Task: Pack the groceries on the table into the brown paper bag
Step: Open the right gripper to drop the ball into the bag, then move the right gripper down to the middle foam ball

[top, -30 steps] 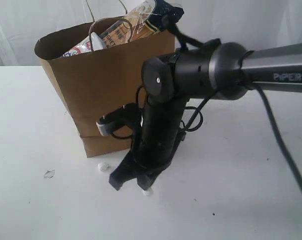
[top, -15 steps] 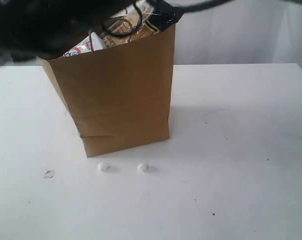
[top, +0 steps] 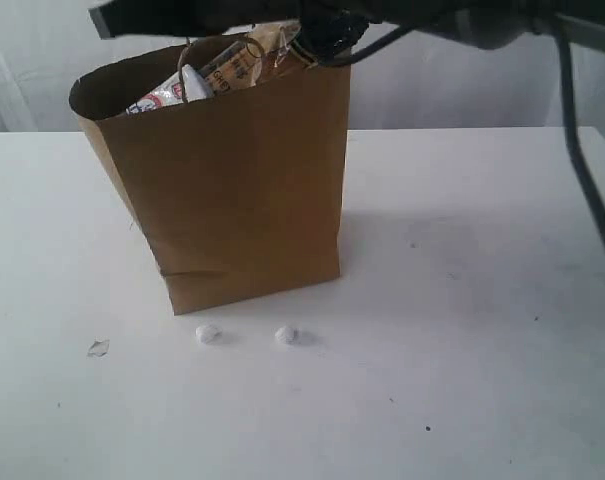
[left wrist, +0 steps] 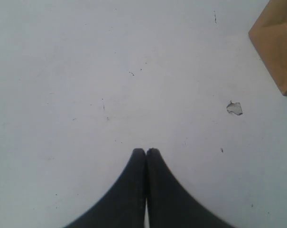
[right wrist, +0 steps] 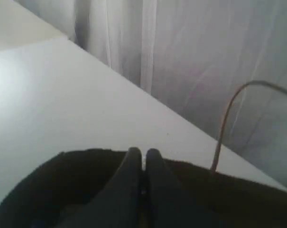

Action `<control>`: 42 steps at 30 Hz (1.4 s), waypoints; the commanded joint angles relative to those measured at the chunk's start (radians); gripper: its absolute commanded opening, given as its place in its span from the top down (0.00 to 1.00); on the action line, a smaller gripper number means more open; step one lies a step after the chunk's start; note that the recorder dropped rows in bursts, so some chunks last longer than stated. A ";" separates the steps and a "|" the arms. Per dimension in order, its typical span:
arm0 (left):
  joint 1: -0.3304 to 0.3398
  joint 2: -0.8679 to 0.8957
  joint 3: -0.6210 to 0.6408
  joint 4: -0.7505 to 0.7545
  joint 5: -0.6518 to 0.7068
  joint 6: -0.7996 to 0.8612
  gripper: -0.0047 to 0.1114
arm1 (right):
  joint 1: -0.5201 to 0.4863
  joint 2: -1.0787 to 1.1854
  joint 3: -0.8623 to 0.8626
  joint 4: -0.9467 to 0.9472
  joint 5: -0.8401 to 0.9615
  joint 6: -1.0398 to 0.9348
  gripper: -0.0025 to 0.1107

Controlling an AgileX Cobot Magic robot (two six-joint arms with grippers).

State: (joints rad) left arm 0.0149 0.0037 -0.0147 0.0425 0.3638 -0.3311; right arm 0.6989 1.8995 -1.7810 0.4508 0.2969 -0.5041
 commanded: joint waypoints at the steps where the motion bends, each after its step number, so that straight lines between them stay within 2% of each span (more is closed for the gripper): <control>1: -0.005 -0.004 0.015 -0.008 0.025 -0.006 0.96 | -0.011 0.027 0.001 -0.005 0.050 0.014 0.98; 3: -0.005 -0.004 0.015 -0.008 0.025 -0.006 0.96 | -0.011 0.027 0.001 -0.005 0.052 0.014 0.95; 10: -0.005 -0.004 0.015 -0.008 0.025 -0.006 0.96 | -0.011 0.017 0.001 -0.005 0.056 0.034 0.76; 15: -0.005 -0.004 0.015 -0.008 0.025 -0.006 0.96 | -0.011 -0.025 0.001 -0.007 0.104 0.034 0.76; 19: -0.005 -0.004 0.015 -0.008 0.025 -0.006 0.96 | -0.013 -0.078 0.001 -0.096 0.190 0.034 0.78; 22: -0.005 -0.004 0.015 -0.008 0.025 -0.006 0.96 | -0.013 -0.114 0.001 -0.242 0.291 0.072 0.86; 25: -0.005 -0.004 0.015 -0.008 0.025 -0.006 0.96 | -0.013 -0.143 0.001 -0.513 0.444 0.228 0.98; 28: -0.005 -0.004 0.015 -0.008 0.025 -0.006 0.96 | -0.013 -0.162 0.005 -0.827 0.607 0.452 0.98; 32: -0.005 -0.004 0.015 -0.008 0.025 -0.006 0.96 | -0.023 -0.198 0.046 -1.091 0.720 0.715 0.98; 38: -0.005 -0.004 0.015 -0.008 0.025 -0.006 0.96 | -0.103 -0.297 0.229 -1.023 0.705 0.754 0.98; 40: -0.005 -0.004 0.015 -0.008 0.025 -0.006 0.96 | -0.160 -0.368 0.368 -0.964 0.668 0.752 0.98; 42: -0.005 -0.004 0.015 -0.008 0.025 -0.006 0.96 | -0.213 -0.439 0.500 -0.804 0.612 0.689 0.98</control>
State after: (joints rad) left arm 0.0149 0.0037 -0.0147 0.0425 0.3638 -0.3311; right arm 0.5306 1.5262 -1.3822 -0.4838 0.9582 0.2353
